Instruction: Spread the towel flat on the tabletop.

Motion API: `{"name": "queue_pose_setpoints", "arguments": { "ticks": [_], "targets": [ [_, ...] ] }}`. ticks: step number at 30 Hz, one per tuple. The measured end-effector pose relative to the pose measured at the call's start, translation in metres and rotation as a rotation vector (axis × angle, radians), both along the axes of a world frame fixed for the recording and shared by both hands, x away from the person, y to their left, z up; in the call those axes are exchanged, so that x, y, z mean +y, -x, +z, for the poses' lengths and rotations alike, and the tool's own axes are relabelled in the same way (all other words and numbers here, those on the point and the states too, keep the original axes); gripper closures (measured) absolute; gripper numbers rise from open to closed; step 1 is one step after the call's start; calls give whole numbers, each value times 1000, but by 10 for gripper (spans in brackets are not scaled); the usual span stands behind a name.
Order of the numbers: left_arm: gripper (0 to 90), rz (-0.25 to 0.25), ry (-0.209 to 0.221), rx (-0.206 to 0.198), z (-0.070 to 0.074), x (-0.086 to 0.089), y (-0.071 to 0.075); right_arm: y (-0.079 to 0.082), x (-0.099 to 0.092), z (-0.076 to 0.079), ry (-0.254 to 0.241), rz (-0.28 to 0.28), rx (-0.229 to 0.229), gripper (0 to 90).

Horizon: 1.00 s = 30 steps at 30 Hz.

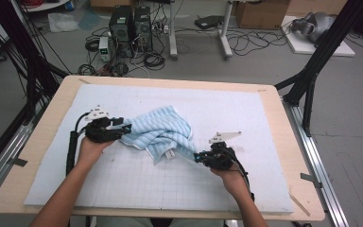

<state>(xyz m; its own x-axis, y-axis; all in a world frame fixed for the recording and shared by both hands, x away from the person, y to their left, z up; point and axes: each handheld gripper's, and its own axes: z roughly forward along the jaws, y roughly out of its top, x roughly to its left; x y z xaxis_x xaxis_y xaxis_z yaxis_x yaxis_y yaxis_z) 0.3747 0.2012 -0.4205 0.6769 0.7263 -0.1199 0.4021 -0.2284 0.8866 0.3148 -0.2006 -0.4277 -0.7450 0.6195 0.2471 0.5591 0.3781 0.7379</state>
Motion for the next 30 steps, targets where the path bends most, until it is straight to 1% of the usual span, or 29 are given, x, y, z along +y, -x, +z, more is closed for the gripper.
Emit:
{"name": "queue_pose_setpoints", "arguments": {
  "ticks": [2,3,4,5,6,7,8,9,10,11,12,13,14,15,16,17,20,22,25,26,27,28,29,30],
  "targets": [
    [428,-43,-18,19,-6,-13,0,3,-7,-1,-4,-15,3,859],
    [410,-57,-33,25,-9,-18,-1,3,-10,-1,-11,-26,-3,855],
    [399,-57,-46,29,-12,-22,-1,2,-12,-1,-18,-34,-4,854],
    [383,-57,-71,29,-15,-26,-2,2,-12,0,-21,-38,-14,850],
    [363,-47,-96,28,-18,-30,-3,2,-13,0,-25,-45,-10,848],
    [350,-42,-129,27,-20,-33,-5,1,-13,1,-29,-47,-16,848],
    [353,-34,-140,27,-22,-35,-6,1,-13,1,-33,-48,-18,848],
    [366,-25,-164,21,-23,-36,-8,1,-13,1,-32,-47,-16,848],
    [427,-15,-189,13,-23,-37,-9,1,-13,1,-29,-45,-16,849],
    [553,-8,-220,-1,-24,-38,-10,1,-13,1,-29,-44,-15,852],
    [702,-6,-252,-16,-23,-38,-12,1,-13,1,-29,-42,-17,858],
    [843,10,-252,-30,-22,-38,-14,1,-13,1,-25,-36,-14,867],
    [843,29,-248,-46,-21,-36,-16,1,-13,1,-25,-36,-14,867],
    [855,59,-244,-52,-19,-33,-20,1,-13,1,-22,-34,-14,868],
    [857,75,-240,-45,-17,-31,-23,1,-13,1,-23,-31,-8,869],
    [859,95,-230,-47,-15,-28,-27,1,-14,1,-22,-30,-2,870],
    [860,157,-187,-52,-6,-18,-39,1,-16,1,-19,-19,7,872],
    [860,187,-182,-35,-2,-11,-48,3,-18,2,-11,-4,21,874],
    [859,222,-176,-22,4,-4,-59,7,-24,1,-1,20,39,875],
    [859,229,-185,-23,6,-2,-63,9,-27,1,3,25,52,875],
    [859,234,-184,-28,8,-2,-65,12,-32,0,6,29,67,876],
    [860,239,-183,-32,9,-1,-67,15,-35,0,5,39,70,876],
    [859,256,-178,-49,10,0,-69,18,-38,0,7,44,81,876],
    [859,265,-180,-37,10,1,-71,22,-43,0,10,55,89,876]
  ]
}}
